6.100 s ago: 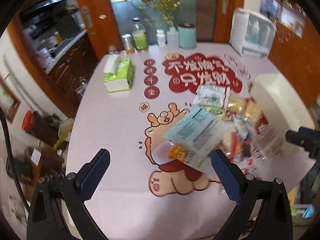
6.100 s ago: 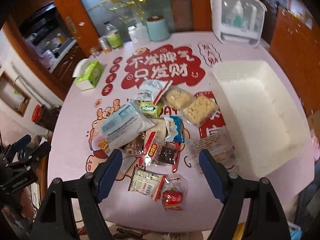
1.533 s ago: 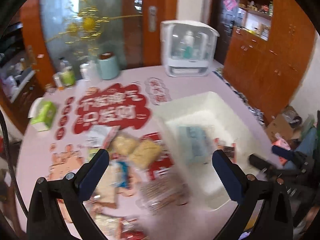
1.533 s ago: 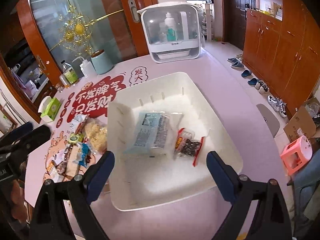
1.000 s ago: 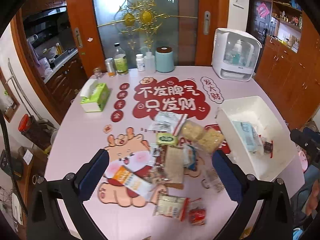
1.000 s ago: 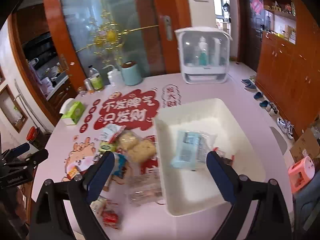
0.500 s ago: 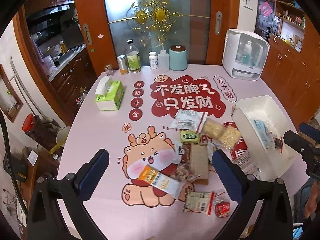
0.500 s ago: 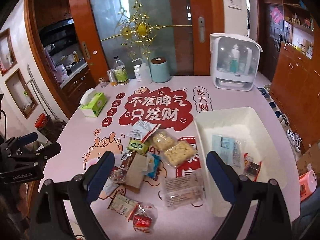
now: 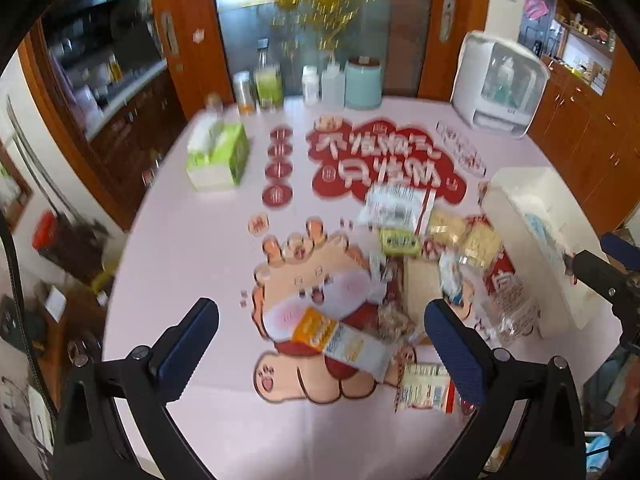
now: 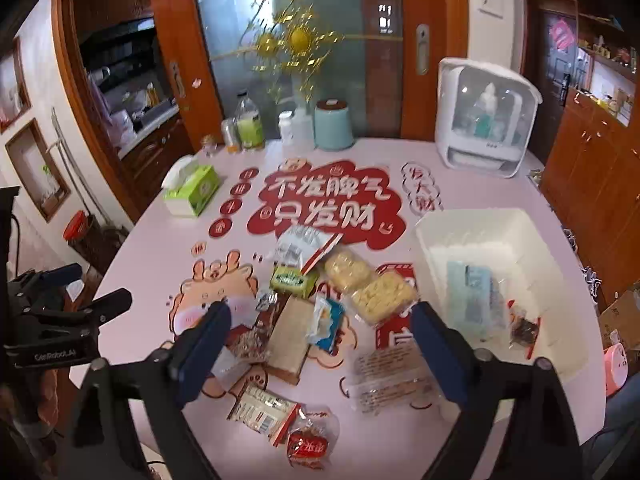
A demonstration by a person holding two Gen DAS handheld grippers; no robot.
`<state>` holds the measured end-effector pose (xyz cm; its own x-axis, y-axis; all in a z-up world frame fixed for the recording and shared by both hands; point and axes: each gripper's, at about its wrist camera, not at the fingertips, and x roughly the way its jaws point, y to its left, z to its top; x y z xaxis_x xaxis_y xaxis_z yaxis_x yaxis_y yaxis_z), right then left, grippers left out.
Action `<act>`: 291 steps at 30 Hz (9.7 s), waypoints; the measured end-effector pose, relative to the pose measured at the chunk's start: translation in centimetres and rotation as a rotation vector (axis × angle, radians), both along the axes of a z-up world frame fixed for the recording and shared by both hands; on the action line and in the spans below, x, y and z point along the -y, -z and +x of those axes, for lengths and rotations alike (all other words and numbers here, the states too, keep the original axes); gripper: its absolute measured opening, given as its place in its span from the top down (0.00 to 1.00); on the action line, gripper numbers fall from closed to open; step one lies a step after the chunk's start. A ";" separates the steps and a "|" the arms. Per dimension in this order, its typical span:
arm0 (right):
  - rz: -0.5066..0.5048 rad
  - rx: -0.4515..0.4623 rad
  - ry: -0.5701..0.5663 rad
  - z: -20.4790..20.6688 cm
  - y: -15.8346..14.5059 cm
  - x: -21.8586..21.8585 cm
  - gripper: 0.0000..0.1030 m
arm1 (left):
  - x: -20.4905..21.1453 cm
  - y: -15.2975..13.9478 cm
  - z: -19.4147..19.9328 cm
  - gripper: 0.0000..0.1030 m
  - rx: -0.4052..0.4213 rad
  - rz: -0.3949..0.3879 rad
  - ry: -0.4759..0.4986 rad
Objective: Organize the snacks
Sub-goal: 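Grasp the orange OATS bar with the left tool while the right tool grasps the blue-wrapped cake, then drop the OATS bar into the tray with the left tool while the right drops the cake, then move both tools back over the remaining snacks, then grasp the cracker pack with the left tool while the right tool grasps the red-wrapped bread, then drop the cracker pack into the tray with the left tool while the right drops the bread, then lift both open tools away from the tray back over the snacks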
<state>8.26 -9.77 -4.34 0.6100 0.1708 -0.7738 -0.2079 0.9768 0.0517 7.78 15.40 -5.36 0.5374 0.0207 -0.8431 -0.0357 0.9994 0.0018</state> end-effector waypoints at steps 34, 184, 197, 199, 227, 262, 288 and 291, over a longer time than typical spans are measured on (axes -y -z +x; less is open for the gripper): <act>0.095 -0.514 -0.023 12.4 20.1 -0.2 0.69 | -1.0 20.7 6.2 0.12 -0.427 -0.192 -0.570; 0.187 -0.503 0.294 -6.4 19.1 4.5 0.51 | 13.5 17.9 1.6 0.16 -0.434 0.001 1.021; 0.155 -0.500 0.254 -6.1 19.1 4.0 0.51 | 12.5 20.5 1.6 0.14 -0.455 0.011 0.671; 0.138 -0.497 0.246 -6.1 19.1 3.8 0.51 | 13.8 21.0 1.3 0.12 -0.444 0.041 0.664; 0.099 -0.119 0.124 -5.3 3.0 9.6 0.55 | 17.2 -1.7 0.4 0.51 0.057 -0.050 0.507; 0.055 -0.083 0.297 5.2 2.7 28.6 0.23 | 33.5 -0.8 9.3 0.04 0.035 -0.055 0.250; 0.054 0.023 -0.056 5.2 -2.0 11.4 0.23 | 10.1 -9.0 2.0 0.04 0.192 0.063 -0.082; 0.077 -0.058 -0.084 6.4 -0.1 8.1 0.23 | 7.4 -6.6 2.6 0.04 0.143 0.016 -0.068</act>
